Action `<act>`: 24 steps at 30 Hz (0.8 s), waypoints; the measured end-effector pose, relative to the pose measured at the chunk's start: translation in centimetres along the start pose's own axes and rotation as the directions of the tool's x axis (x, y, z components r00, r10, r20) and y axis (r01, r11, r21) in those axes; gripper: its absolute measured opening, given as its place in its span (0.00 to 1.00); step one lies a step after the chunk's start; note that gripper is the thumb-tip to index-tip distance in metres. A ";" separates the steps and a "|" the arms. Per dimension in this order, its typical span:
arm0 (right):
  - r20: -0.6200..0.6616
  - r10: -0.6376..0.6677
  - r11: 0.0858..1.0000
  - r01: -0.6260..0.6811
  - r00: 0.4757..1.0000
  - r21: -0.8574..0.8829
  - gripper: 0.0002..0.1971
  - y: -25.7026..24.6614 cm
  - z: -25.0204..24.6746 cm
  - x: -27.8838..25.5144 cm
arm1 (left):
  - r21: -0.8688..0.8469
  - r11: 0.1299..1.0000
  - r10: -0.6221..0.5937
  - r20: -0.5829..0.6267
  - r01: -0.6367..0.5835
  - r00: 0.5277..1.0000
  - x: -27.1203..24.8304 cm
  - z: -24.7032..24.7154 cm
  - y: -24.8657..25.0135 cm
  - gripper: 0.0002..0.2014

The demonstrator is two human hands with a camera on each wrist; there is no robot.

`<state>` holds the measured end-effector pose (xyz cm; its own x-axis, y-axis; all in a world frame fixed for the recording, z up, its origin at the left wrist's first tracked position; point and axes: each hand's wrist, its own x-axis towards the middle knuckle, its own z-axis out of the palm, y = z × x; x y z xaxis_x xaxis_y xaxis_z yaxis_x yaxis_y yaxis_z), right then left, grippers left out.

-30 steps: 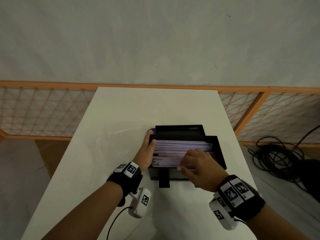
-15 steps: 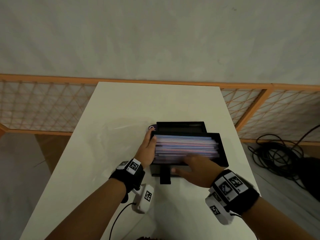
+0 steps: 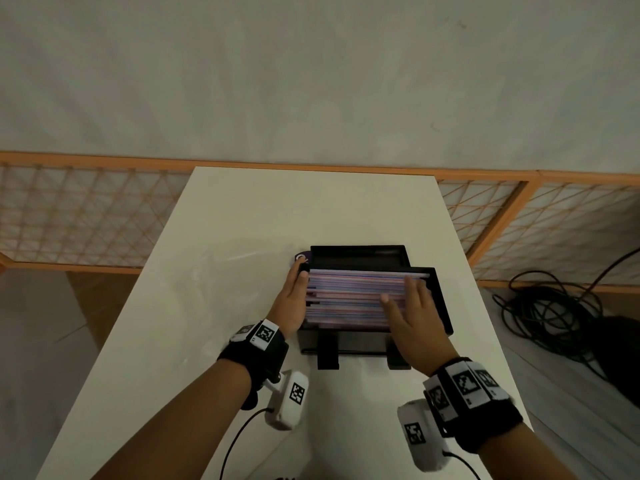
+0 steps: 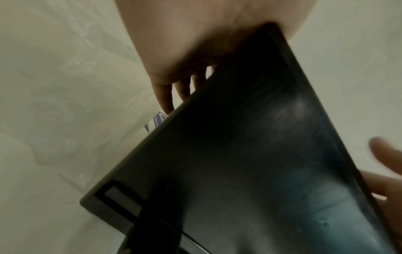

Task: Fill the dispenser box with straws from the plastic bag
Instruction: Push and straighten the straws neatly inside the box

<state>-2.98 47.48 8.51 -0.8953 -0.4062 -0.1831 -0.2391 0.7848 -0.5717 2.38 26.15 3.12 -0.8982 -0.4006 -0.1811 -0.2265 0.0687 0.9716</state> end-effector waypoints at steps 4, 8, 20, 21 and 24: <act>0.168 -0.011 1.000 0.014 0.986 -0.015 0.41 -1.1 -0.3 0.5 | 0.005 1.000 -0.028 0.010 0.028 1.000 -0.2 0.1 0.1 0.38; -0.371 0.106 0.982 -0.037 0.922 0.187 0.28 -0.4 -3.2 0.9 | -0.044 0.982 -0.183 -0.025 0.182 0.983 -0.5 0.4 1.4 0.29; -0.061 0.221 0.895 -0.178 0.973 0.408 0.32 -2.2 -5.9 -1.3 | -0.550 0.746 -0.371 0.126 0.376 0.920 -1.9 -1.1 5.8 0.38; -0.119 0.206 0.900 -0.140 0.971 0.413 0.37 -2.1 -6.7 -1.7 | -0.525 0.766 -0.348 0.145 0.370 0.926 -2.1 -0.6 6.3 0.37; -0.194 0.217 0.870 -0.100 0.957 0.482 0.43 -1.9 -8.4 -2.1 | -0.494 0.788 -0.319 0.184 0.368 0.930 -2.3 0.7 7.3 0.38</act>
<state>-3.83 50.80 16.73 -0.9813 -0.1273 -0.1444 0.0626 0.4981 -0.8648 2.49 28.19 10.54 -0.8319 -0.2266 -0.5065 -0.3228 -0.5447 0.7740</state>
